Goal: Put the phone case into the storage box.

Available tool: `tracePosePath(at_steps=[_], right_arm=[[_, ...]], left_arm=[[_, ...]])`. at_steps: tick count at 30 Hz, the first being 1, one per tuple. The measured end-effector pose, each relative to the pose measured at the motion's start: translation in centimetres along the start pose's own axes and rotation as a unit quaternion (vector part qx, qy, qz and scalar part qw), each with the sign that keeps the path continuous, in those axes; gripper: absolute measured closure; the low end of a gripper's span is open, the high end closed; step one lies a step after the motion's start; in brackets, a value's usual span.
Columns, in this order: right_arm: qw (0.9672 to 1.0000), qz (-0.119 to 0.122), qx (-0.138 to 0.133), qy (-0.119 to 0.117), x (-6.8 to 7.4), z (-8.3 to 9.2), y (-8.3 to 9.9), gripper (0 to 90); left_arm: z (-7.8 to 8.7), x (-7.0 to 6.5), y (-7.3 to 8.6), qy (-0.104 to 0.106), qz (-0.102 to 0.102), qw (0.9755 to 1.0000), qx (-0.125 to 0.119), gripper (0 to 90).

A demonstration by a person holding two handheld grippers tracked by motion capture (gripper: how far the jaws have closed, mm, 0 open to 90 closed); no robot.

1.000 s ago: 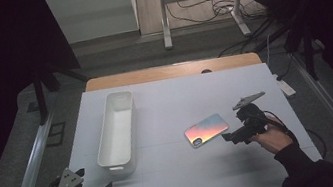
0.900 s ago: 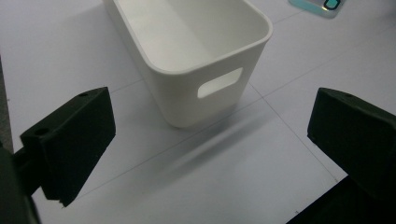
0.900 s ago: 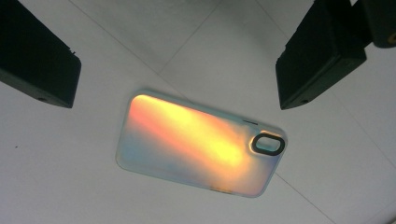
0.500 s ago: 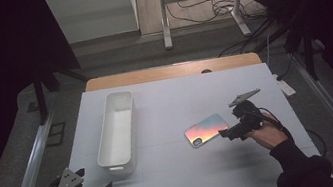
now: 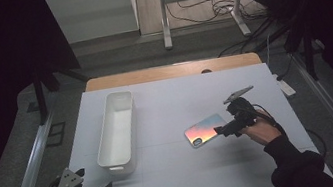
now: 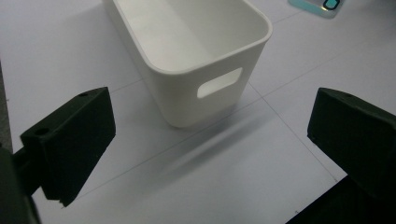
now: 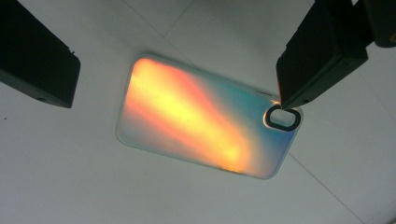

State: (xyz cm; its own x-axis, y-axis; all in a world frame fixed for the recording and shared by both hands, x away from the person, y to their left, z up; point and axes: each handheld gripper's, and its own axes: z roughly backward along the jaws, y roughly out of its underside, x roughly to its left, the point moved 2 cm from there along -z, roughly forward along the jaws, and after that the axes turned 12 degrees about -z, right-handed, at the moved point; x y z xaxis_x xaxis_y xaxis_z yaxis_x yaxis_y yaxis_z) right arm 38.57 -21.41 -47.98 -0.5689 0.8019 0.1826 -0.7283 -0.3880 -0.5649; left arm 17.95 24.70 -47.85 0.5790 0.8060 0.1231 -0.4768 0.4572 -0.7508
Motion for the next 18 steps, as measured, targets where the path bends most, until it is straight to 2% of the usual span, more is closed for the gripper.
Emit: tracePosePath(at_steps=[18], right_arm=[[0.9998,0.009,0.018,-0.003,0.4,-2.2,-1.6,0.2]], left_arm=[[0.0,0.0,0.0,0.0,0.0,1.0,-0.001,1.7]])
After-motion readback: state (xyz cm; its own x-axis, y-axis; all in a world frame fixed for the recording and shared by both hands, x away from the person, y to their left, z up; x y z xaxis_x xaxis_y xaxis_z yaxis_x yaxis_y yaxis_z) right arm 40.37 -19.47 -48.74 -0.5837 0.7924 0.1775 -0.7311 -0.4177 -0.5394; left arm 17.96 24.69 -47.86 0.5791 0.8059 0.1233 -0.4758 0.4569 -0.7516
